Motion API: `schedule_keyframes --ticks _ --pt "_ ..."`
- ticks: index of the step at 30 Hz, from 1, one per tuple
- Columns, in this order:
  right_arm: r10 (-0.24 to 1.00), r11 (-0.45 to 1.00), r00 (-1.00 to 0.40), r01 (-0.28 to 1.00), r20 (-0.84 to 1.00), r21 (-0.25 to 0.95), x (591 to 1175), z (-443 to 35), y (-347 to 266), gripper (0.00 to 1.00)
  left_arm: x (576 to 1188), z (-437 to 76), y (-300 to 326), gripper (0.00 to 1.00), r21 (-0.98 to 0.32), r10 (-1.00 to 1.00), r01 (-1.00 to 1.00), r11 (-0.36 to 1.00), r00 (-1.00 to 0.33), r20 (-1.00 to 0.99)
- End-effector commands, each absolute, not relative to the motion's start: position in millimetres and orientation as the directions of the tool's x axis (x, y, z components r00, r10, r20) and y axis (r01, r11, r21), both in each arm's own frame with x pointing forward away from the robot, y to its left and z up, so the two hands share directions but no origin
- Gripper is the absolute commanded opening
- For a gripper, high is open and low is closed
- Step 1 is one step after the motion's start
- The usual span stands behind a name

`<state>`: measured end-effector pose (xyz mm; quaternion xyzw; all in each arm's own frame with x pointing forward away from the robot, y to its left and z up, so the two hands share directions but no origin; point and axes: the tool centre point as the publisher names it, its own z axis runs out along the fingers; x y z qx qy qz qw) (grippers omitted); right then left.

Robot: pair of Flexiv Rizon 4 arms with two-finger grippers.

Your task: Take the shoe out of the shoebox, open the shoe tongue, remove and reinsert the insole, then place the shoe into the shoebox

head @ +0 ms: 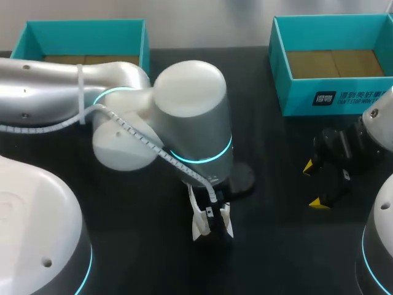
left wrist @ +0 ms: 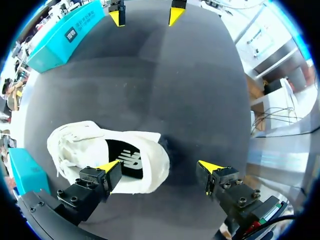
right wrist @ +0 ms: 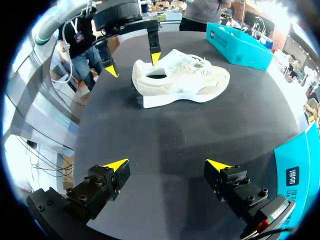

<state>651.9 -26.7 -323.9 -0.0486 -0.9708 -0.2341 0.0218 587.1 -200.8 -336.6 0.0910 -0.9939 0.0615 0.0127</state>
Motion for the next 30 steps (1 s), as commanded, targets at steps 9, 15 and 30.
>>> schedule_keyframes --ticks 9,15,30 --pt "0.086 0.887 -0.994 0.105 0.064 0.449 651 -324 -26 1.0 579 -375 -213 1.0 -0.078 -0.165 -0.17 0.982 -0.984 0.065" --pt "0.086 0.887 -0.994 0.105 0.064 0.449 651 -324 -26 1.0 576 -384 -208 1.0 -0.07 -0.173 -0.177 0.982 -0.983 0.058" --pt "0.086 0.887 -0.994 0.105 0.064 0.449 651 -324 -26 1.0 583 -393 -206 0.24 -0.062 -0.205 -0.208 0.976 -0.978 0.046"
